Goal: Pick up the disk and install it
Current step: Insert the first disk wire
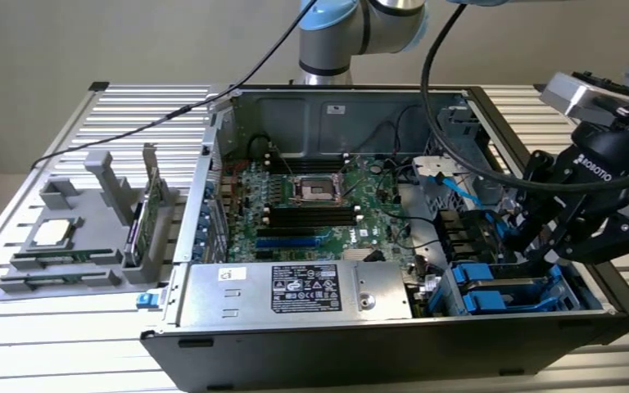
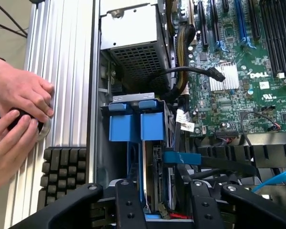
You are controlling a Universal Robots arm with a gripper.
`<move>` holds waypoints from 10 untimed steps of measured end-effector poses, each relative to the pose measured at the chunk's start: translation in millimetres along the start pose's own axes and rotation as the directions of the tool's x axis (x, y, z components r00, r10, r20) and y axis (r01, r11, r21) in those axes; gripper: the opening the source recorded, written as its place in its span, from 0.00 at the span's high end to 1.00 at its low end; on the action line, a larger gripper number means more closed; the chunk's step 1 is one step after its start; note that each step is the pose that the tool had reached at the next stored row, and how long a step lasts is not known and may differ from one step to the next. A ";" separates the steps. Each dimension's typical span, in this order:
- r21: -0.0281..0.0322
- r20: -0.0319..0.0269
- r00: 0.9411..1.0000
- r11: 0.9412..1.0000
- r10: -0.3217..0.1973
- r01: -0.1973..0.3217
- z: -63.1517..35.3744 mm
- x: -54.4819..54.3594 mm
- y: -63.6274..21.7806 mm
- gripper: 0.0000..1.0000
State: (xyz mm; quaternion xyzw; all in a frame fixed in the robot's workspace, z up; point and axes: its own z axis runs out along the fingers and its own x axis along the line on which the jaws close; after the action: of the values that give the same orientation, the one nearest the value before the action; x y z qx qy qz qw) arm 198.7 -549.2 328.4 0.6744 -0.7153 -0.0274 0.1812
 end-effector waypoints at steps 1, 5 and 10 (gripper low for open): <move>0.003 0.000 1.000 1.000 -0.010 0.010 0.0 0.0 -0.1 0.56; 0.013 -0.003 0.998 0.998 -0.057 0.057 0.0 0.0 0.0 0.56; 0.025 -0.008 0.993 0.993 -0.114 0.115 -0.1 0.0 0.0 0.56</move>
State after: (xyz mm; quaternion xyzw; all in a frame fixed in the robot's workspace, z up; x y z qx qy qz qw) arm 198.7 -549.2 328.5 0.7167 -0.6751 -0.0265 0.1728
